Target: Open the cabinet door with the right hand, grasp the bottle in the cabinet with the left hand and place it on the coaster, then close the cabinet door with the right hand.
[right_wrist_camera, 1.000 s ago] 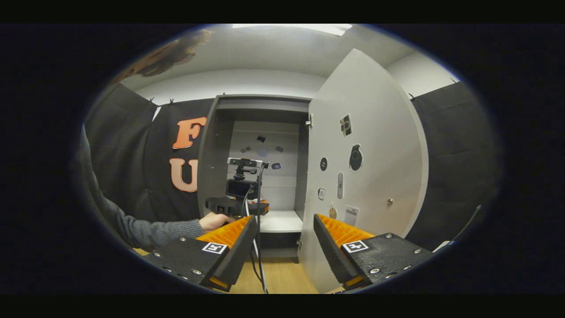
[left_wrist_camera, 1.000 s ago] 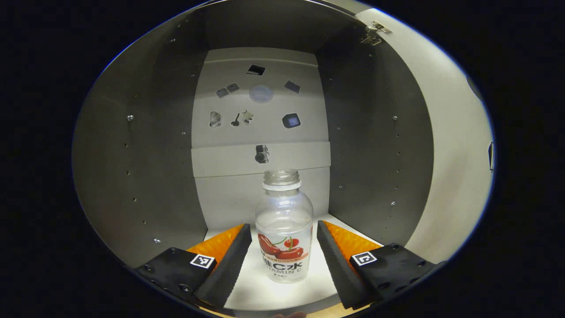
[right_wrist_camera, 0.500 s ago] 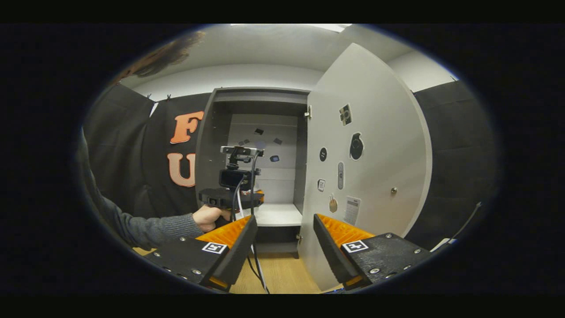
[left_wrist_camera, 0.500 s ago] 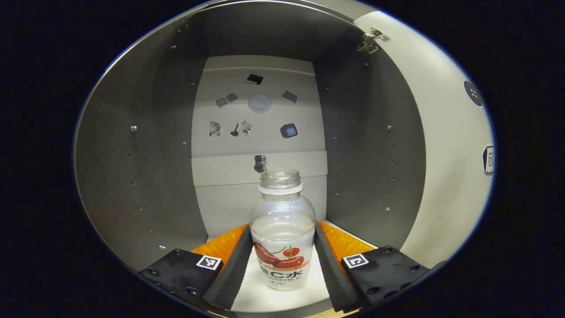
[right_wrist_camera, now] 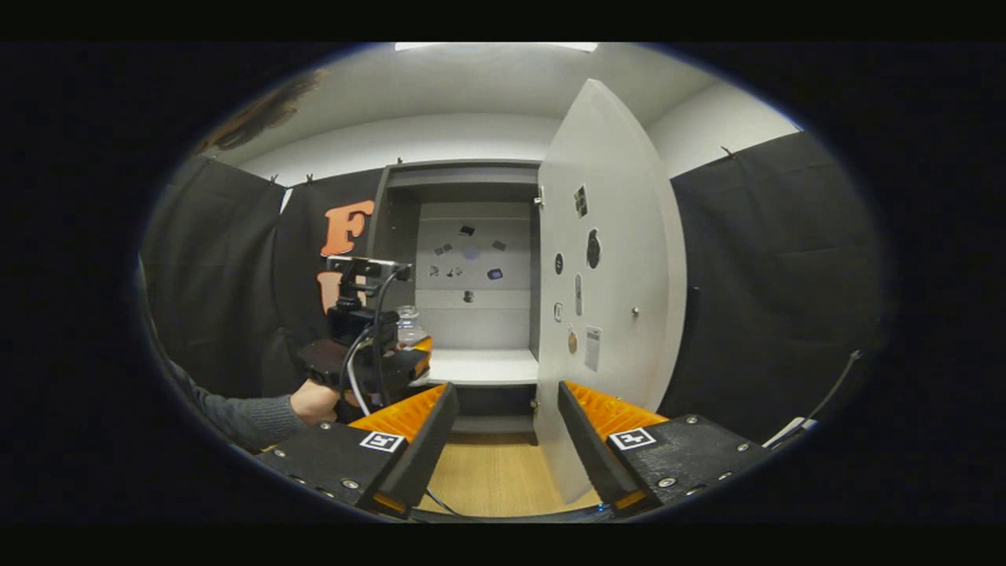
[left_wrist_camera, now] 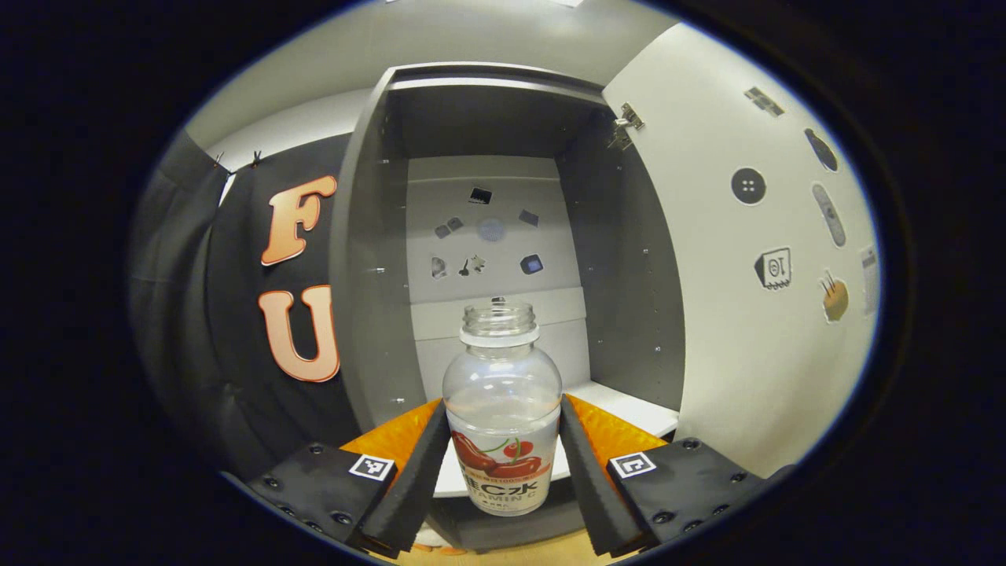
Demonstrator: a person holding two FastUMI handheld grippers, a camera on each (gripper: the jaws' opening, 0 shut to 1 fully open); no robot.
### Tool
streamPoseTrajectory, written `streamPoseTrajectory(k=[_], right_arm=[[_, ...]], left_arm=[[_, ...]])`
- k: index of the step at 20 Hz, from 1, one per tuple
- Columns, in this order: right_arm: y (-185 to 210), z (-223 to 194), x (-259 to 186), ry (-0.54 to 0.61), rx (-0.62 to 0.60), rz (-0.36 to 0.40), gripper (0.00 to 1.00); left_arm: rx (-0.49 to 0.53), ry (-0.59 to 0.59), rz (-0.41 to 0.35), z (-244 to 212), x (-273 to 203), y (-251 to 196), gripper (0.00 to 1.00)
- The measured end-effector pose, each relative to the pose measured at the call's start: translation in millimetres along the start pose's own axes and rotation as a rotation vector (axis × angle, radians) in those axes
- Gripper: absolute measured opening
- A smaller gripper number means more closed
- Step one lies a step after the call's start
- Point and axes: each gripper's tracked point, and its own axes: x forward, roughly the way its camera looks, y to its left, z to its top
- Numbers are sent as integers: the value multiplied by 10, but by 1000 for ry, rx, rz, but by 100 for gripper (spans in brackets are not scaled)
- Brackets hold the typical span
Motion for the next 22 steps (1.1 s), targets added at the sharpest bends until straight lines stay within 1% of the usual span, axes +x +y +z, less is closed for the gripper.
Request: streamPoseTrajectory(k=[1, 7, 8, 9, 10, 12, 13, 14, 15, 16, 17, 18, 19, 20, 22], right_arm=[[-15, -36, -43, 8, 13, 10, 80], [5, -235, -201, 61, 32, 66, 80], [21, -240, -232, 62, 30, 77, 76], [36, -261, -253, 62, 22, 84, 76], [28, -282, -274, 62, 11, 85, 80], [37, -382, -284, 72, 9, 88, 84], [65, -440, -272, 86, 20, 101, 80], [74, -500, -270, 101, 27, 106, 80], [73, -561, -262, 115, 26, 108, 76], [71, -609, -252, 128, 26, 108, 80], [69, -665, -240, 141, 26, 107, 80], [67, -707, -218, 152, 27, 107, 76], [65, -760, -194, 169, 28, 106, 76], [58, -812, -188, 182, 28, 105, 80], [46, -916, -165, 206, 32, 101, 80]], left_arm=[[2, 5, 5, -72, -177, -9, 84], [-24, 85, 56, -626, -1032, 39, 84], [-24, 86, 63, -714, -1150, 40, 85], [-23, 89, 70, -810, -1249, 40, 85], [-27, 89, 71, -905, -1342, 22, 85], [-18, 111, 74, -1151, -1498, -6, 85], [-10, 122, 78, -1276, -1559, -25, 85], [9, 134, 90, -1398, -1627, -4, 85], [10, 137, 91, -1526, -1674, 2, 86], [2, 143, 97, -1635, -1715, 7, 86], [-9, 147, 99, -1760, -1753, 21, 85], [-15, 155, 104, -1893, -1790, 38, 85], [-14, 167, 112, -2013, -1816, 61, 85], [-7, 186, 120, -2169, -1832, 63, 85], [20, 212, 131, -2432, -1860, 82, 85]])
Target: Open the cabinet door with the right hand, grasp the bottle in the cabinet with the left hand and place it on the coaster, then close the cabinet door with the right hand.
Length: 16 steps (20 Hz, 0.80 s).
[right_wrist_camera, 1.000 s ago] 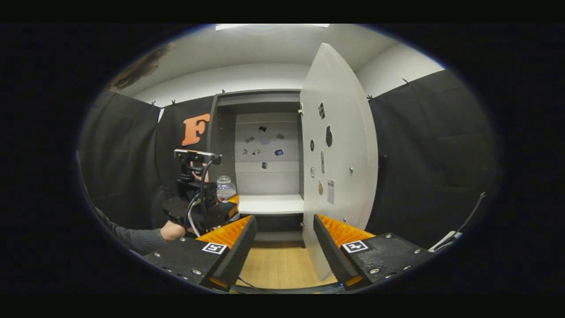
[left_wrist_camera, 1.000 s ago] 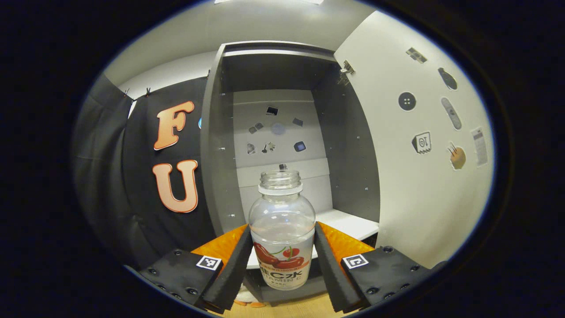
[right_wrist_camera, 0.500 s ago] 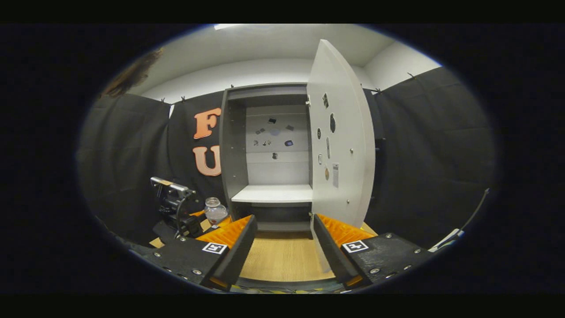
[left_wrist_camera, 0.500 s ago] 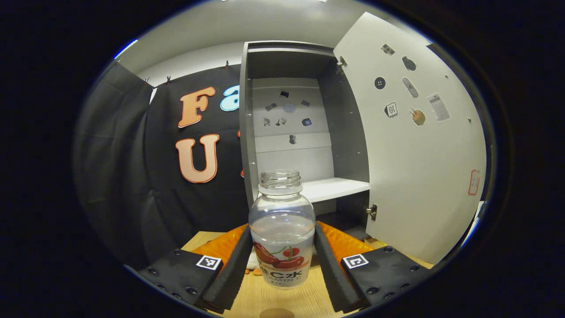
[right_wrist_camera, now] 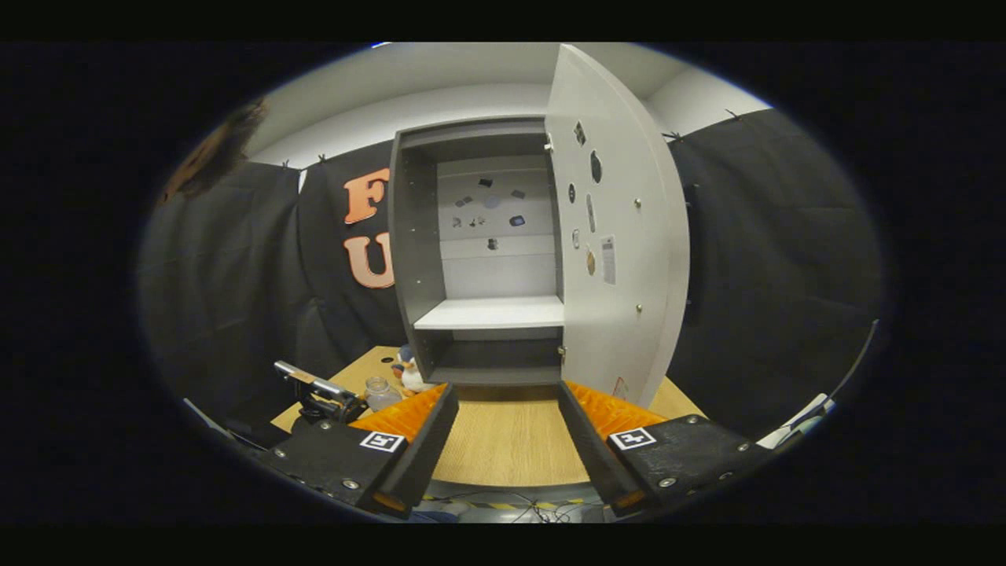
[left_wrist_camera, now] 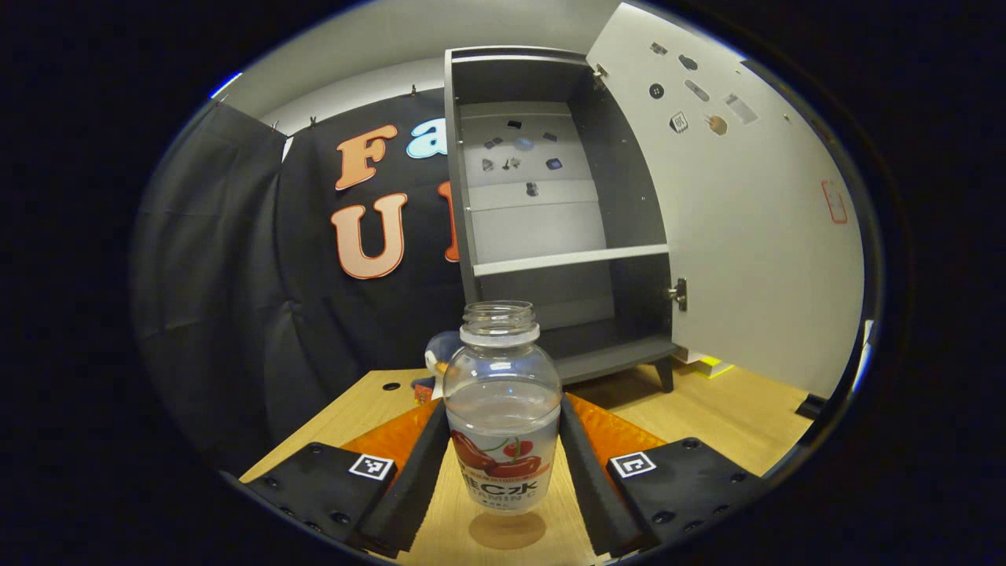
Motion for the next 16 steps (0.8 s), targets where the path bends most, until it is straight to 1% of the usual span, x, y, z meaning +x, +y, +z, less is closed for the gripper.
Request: streamPoseTrajectory(k=[3, 7, 11, 16], right_arm=[[31, -161, 57, 51, 3, 0, 80], [57, -286, 122, 94, -21, -2, 80], [41, -392, 151, 133, -37, -13, 81], [50, -450, 177, 153, -27, -9, 80]], left_arm=[[-30, 28, -10, -321, 22, -34, 85], [-28, 56, -11, -600, 129, -37, 85], [-55, 100, -3, -819, 197, 19, 85], [-46, 92, 0, -784, 136, -2, 85]])
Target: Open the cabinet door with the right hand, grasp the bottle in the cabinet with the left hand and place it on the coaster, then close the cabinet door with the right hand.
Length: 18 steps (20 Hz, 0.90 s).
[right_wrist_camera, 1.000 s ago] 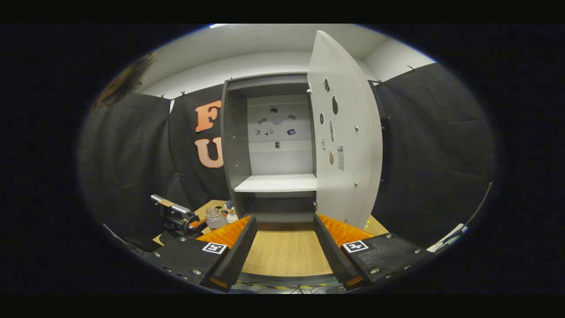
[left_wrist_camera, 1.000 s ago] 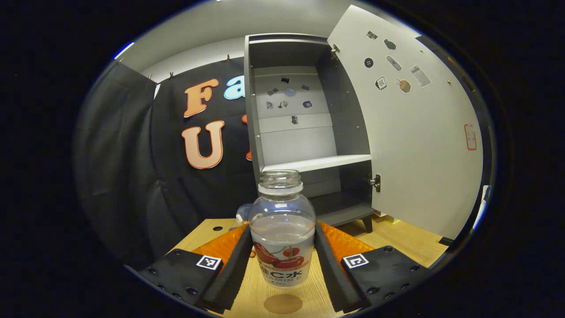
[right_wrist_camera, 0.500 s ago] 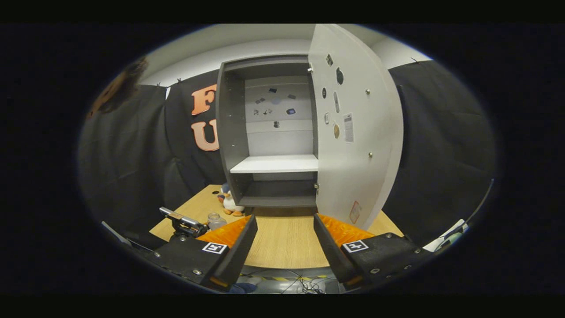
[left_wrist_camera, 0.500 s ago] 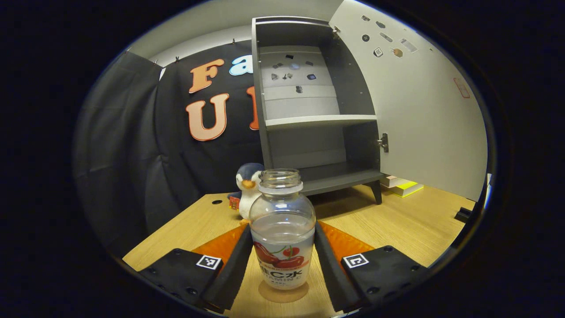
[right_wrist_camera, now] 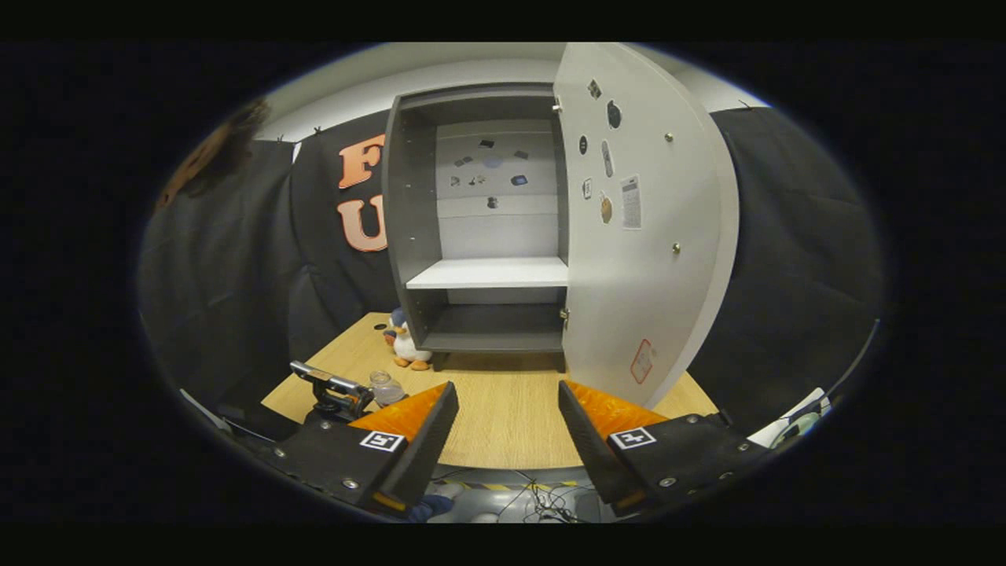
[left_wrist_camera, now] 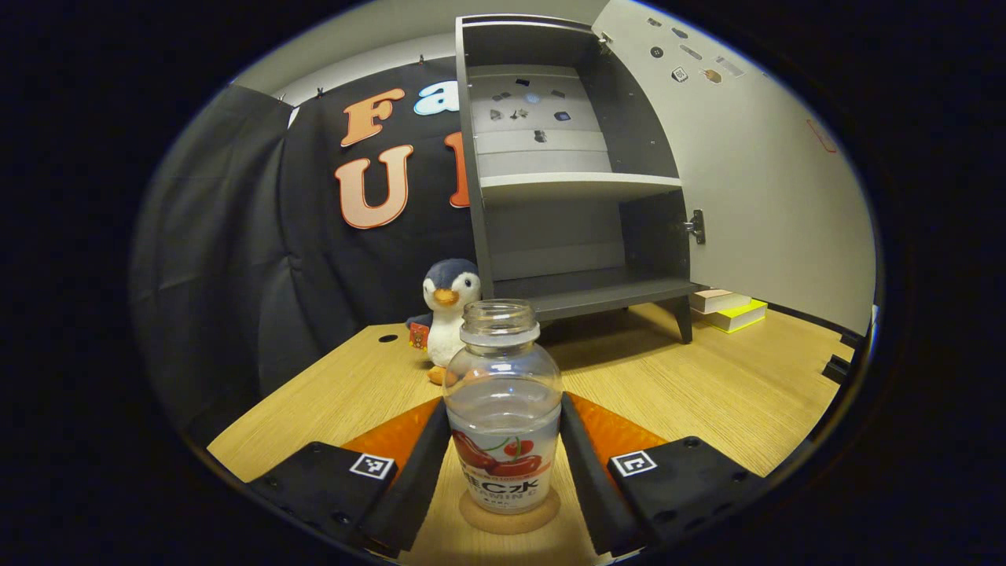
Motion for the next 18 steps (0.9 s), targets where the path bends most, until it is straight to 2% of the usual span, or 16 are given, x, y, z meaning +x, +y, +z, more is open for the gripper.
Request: streamPoseTrajectory(k=[8, 13, 18], right_arm=[[21, -65, 26, 21, -7, 16, 80], [54, -80, 7, 22, -2, 34, 80], [56, -48, -24, 13, 0, 44, 80]], left_arm=[[-12, 6, 14, -36, -67, 50, 85], [-7, -11, -3, 38, -103, 24, 95], [-16, -27, 21, 182, -150, 100, 96]])
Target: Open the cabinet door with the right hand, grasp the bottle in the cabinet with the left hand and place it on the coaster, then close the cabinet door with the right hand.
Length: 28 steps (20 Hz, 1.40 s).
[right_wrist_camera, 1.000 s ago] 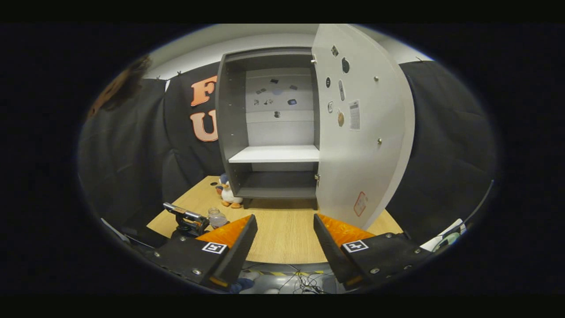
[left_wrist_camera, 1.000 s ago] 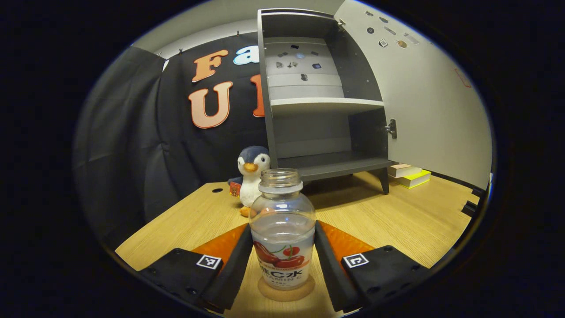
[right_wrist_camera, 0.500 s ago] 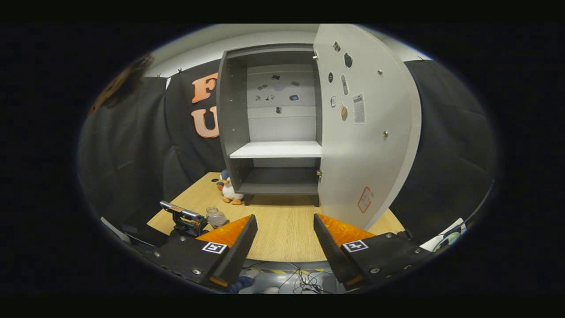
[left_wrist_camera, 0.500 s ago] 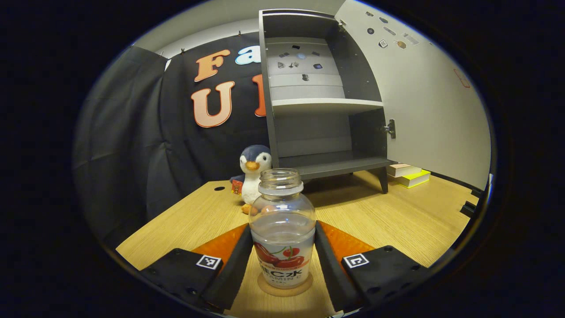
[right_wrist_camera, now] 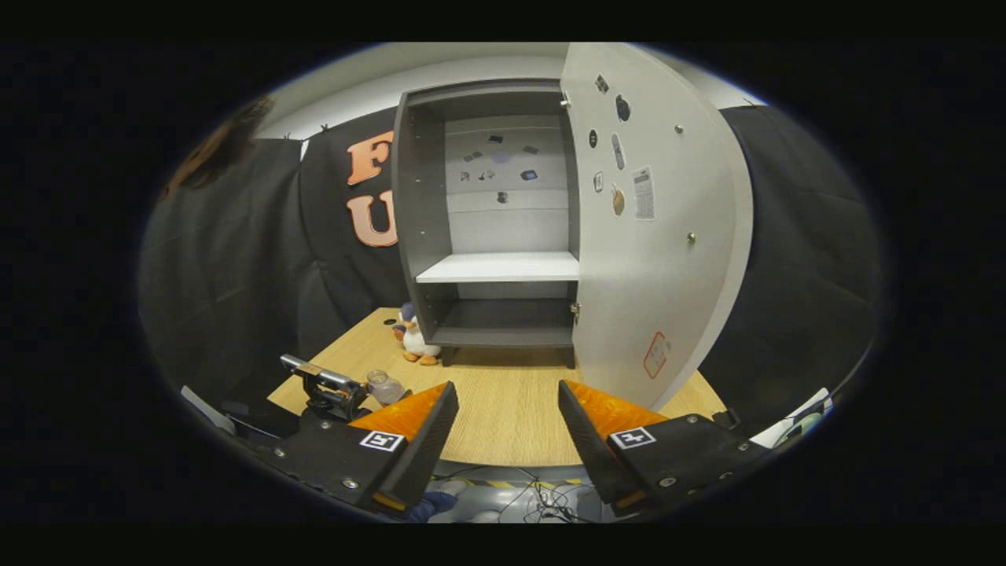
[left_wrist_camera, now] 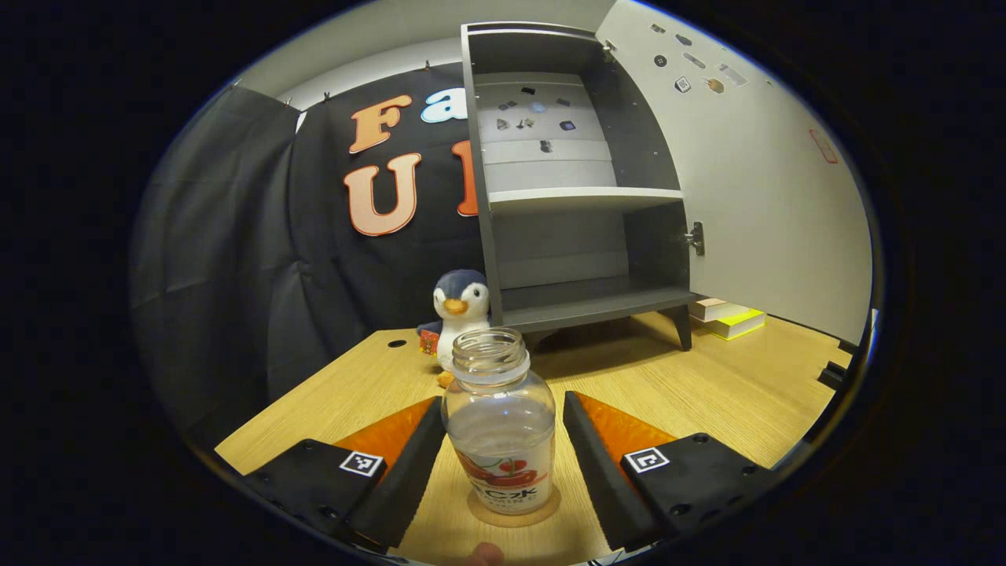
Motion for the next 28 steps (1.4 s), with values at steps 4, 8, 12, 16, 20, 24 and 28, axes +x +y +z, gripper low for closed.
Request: streamPoseTrajectory(k=[4, 8, 12, 16, 20, 24, 28], right_arm=[[-8, 50, -84, -23, 15, 9, 80], [-33, 159, -226, -70, 24, 20, 80], [-129, 370, -438, -147, 35, 18, 80], [-340, 632, -703, -241, 64, 6, 80], [-759, 858, -893, -314, 78, -40, 80], [-1273, 1008, -939, -342, 72, -113, 80], [-1648, 1111, -781, -344, 73, -143, 81]], left_arm=[[3, -33, -2, 269, -66, 20, 96], [25, -79, 8, 658, -151, 40, 95], [1, -124, -5, 1142, -332, -22, 95], [-3, -137, -37, 1579, -516, -165, 95], [-8, -145, -70, 1911, -648, -237, 95], [0, -164, -57, 2178, -750, -124, 95], [8, -149, -39, 2262, -827, 3, 95]])
